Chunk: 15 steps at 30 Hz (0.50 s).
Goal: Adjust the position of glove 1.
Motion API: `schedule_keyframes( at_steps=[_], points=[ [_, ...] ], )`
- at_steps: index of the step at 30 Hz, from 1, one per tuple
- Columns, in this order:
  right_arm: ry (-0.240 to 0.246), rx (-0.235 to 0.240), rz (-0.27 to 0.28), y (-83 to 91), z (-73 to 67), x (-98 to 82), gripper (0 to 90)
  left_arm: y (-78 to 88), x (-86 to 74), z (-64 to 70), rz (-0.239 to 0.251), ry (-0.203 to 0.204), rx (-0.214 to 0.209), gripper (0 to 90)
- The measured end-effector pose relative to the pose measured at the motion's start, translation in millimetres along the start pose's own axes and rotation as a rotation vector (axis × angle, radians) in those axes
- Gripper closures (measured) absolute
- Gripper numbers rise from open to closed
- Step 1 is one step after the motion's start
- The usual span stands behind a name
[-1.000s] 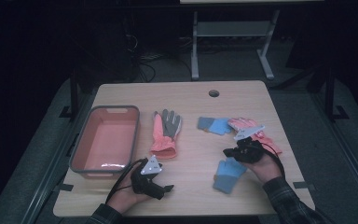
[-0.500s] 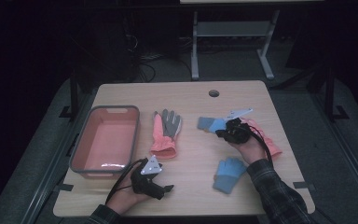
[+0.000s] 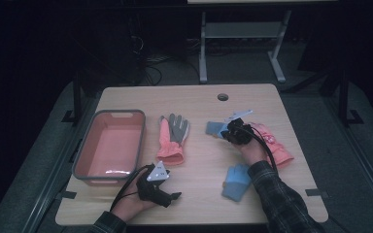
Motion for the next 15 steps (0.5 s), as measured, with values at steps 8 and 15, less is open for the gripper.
schedule_keyframes(
  at_steps=[8, 15],
  points=[
    [-0.020, -0.005, -0.009, -18.8, 3.8, 11.1, 89.9, 0.2, -0.6, -0.8, -0.007, -0.007, 0.003, 10.8],
    [-0.037, -0.018, -0.025, -27.5, 11.1, 11.2, 90.0, 0.0, 0.1, -0.1, 0.000, -0.001, 0.000, 10.9]
  ],
)
Point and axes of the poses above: each handheld gripper's, and its own axes: y roughly backward along the jaws, x roughly out of its top, z roughly to its right, the point moved 10 cm from there along -y, roughly forward along the jaws, and after that the axes turned 13 degrees about -z, right-handed, at the moved point
